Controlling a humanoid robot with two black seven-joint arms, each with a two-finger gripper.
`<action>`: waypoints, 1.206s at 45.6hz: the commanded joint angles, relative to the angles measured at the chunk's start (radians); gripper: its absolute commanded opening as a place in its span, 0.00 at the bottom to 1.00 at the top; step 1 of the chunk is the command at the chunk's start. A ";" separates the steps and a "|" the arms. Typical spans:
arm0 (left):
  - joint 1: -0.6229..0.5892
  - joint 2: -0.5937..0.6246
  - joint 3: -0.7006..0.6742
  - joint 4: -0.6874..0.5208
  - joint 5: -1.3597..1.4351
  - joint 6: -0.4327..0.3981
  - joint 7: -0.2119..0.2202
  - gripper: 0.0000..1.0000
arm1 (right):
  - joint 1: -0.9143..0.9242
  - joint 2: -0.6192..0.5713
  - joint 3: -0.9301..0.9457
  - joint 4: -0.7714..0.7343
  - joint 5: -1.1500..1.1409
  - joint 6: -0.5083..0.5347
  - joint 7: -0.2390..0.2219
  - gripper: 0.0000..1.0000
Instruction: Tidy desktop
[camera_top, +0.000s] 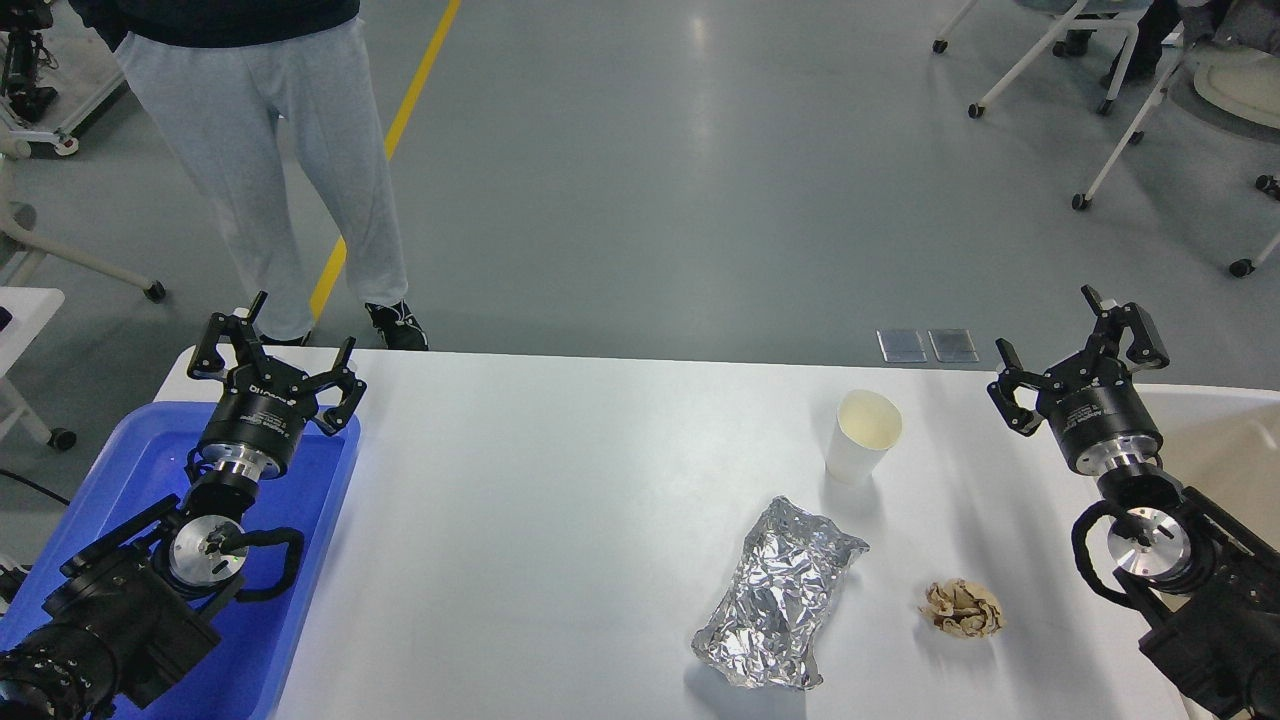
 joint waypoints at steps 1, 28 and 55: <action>0.000 0.000 0.000 0.000 0.000 0.000 0.000 1.00 | -0.004 0.003 0.002 0.000 0.000 -0.009 0.000 1.00; -0.002 0.000 0.000 0.000 0.000 0.002 0.000 1.00 | -0.009 0.005 0.005 -0.002 0.002 -0.003 0.002 1.00; -0.002 0.000 0.000 0.000 -0.002 0.000 0.000 1.00 | 0.002 0.006 0.012 -0.002 0.015 -0.069 0.000 1.00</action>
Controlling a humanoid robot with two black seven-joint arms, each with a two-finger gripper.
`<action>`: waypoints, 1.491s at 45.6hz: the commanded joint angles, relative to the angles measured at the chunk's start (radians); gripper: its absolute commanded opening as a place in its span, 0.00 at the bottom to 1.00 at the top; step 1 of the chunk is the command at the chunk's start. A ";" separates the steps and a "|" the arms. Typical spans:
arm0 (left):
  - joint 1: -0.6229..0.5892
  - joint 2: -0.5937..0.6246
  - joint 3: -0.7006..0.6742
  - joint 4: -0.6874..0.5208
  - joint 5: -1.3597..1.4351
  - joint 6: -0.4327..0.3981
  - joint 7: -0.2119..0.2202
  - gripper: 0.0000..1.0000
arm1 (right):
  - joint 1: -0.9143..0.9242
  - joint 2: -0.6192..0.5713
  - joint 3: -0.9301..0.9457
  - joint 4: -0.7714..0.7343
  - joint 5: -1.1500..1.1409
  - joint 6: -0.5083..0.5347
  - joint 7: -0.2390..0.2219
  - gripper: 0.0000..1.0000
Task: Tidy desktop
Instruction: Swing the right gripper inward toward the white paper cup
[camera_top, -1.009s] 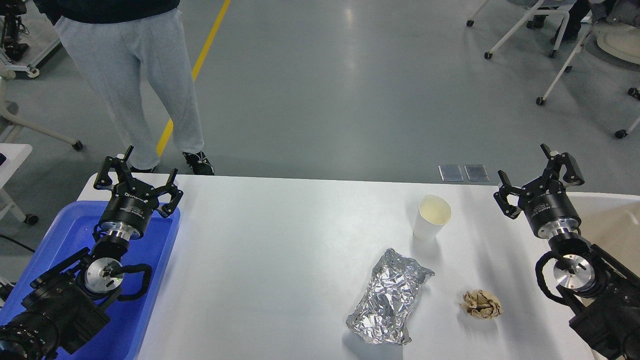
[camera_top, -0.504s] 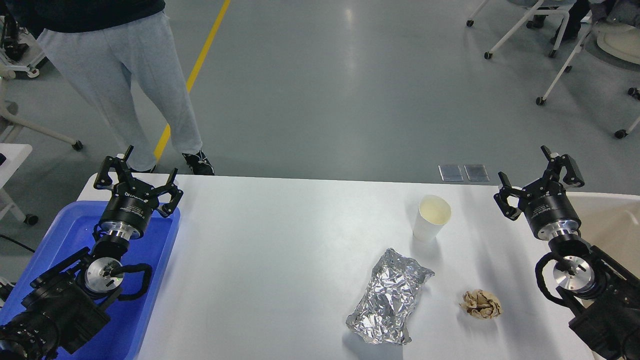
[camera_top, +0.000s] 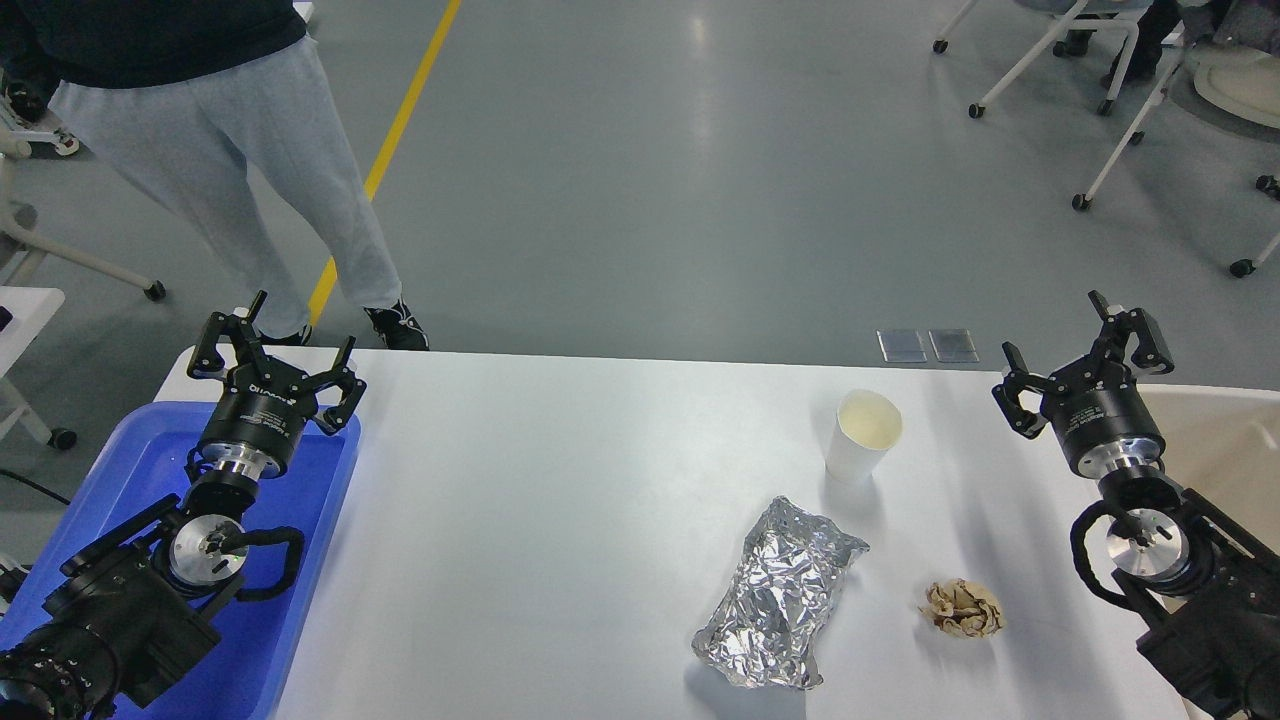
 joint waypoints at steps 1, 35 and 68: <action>0.000 0.000 0.000 0.000 0.000 -0.002 0.000 1.00 | 0.000 -0.001 0.000 0.002 0.002 -0.032 -0.001 1.00; -0.002 0.000 0.000 -0.002 0.000 -0.002 0.000 1.00 | 0.055 -0.228 -0.276 0.222 -0.286 -0.081 -0.034 1.00; -0.002 0.000 0.000 -0.002 0.000 -0.002 0.000 1.00 | 0.618 -0.389 -1.115 0.498 -0.998 -0.211 -0.236 1.00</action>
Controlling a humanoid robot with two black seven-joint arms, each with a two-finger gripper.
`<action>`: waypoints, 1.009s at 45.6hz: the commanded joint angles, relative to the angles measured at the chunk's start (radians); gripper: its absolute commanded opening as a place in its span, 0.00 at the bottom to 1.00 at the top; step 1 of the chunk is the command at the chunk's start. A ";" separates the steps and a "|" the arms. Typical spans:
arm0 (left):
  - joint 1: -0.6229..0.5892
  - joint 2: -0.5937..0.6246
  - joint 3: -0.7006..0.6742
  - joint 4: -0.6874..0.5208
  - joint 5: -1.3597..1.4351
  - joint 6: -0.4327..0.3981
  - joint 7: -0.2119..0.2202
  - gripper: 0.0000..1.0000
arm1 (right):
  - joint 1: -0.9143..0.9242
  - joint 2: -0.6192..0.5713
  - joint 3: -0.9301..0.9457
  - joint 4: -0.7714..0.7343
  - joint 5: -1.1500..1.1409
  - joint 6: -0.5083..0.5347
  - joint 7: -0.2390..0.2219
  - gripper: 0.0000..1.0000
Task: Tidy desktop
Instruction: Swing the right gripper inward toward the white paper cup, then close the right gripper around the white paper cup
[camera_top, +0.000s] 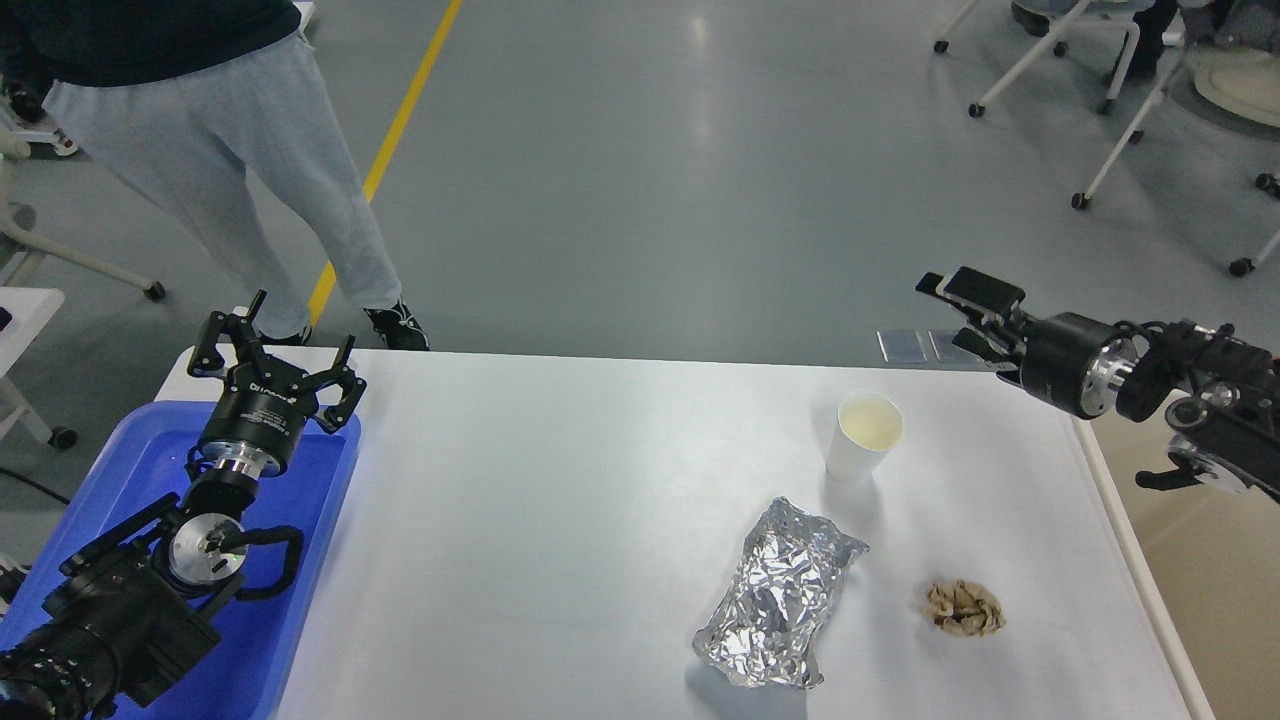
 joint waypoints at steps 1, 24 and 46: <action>0.000 0.000 0.000 0.000 -0.001 0.000 0.000 1.00 | 0.206 0.017 -0.326 -0.004 -0.157 -0.018 -0.030 1.00; 0.000 0.000 0.000 -0.001 0.001 0.000 0.000 1.00 | 0.116 0.272 -0.482 -0.273 -0.201 -0.189 -0.030 1.00; 0.000 0.000 0.000 -0.001 -0.001 0.000 0.000 1.00 | 0.044 0.399 -0.481 -0.491 -0.192 -0.203 -0.003 1.00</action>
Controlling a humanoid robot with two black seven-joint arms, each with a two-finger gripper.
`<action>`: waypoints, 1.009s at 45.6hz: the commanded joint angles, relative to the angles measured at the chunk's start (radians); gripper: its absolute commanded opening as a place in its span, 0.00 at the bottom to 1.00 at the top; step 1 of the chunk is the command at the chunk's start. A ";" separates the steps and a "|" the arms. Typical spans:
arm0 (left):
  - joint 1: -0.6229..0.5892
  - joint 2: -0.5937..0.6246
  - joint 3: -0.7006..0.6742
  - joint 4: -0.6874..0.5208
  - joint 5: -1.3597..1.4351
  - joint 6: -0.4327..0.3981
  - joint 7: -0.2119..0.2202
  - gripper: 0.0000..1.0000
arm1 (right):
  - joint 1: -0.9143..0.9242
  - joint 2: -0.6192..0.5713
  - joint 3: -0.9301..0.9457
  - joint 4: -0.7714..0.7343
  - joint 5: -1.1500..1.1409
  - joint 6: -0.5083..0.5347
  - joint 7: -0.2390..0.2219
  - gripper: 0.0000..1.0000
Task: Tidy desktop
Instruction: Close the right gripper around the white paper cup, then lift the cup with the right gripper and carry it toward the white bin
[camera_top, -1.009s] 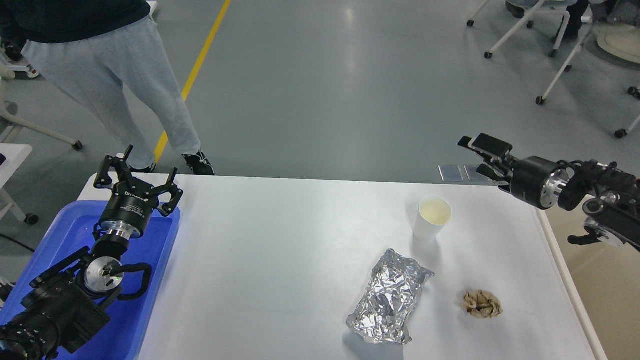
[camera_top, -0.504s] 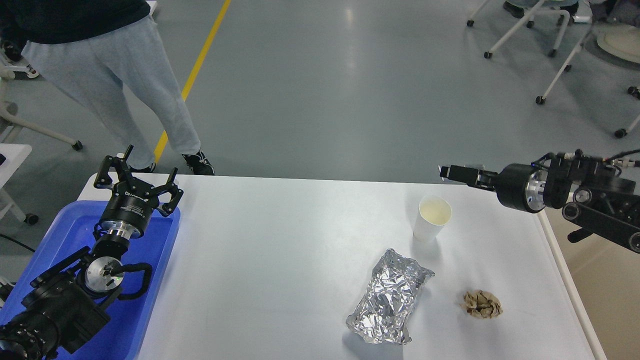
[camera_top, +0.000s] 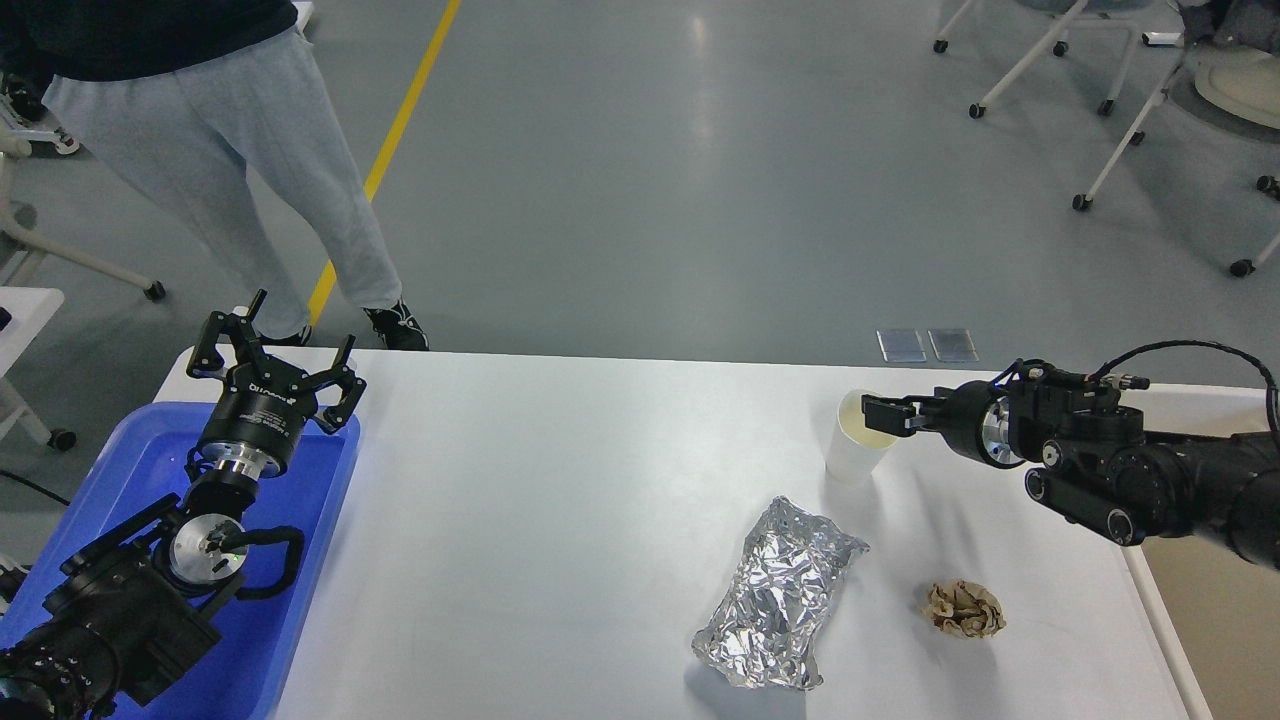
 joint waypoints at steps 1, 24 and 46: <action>0.000 0.000 0.000 -0.001 -0.001 0.000 0.000 1.00 | -0.032 0.057 -0.007 -0.074 0.002 -0.011 0.016 1.00; 0.000 0.000 0.000 0.001 -0.001 0.000 0.000 1.00 | -0.049 0.093 -0.026 -0.122 0.000 -0.033 0.022 0.74; 0.000 0.000 0.000 0.001 0.001 0.000 0.000 1.00 | -0.027 0.094 -0.102 -0.122 0.003 -0.033 0.080 0.00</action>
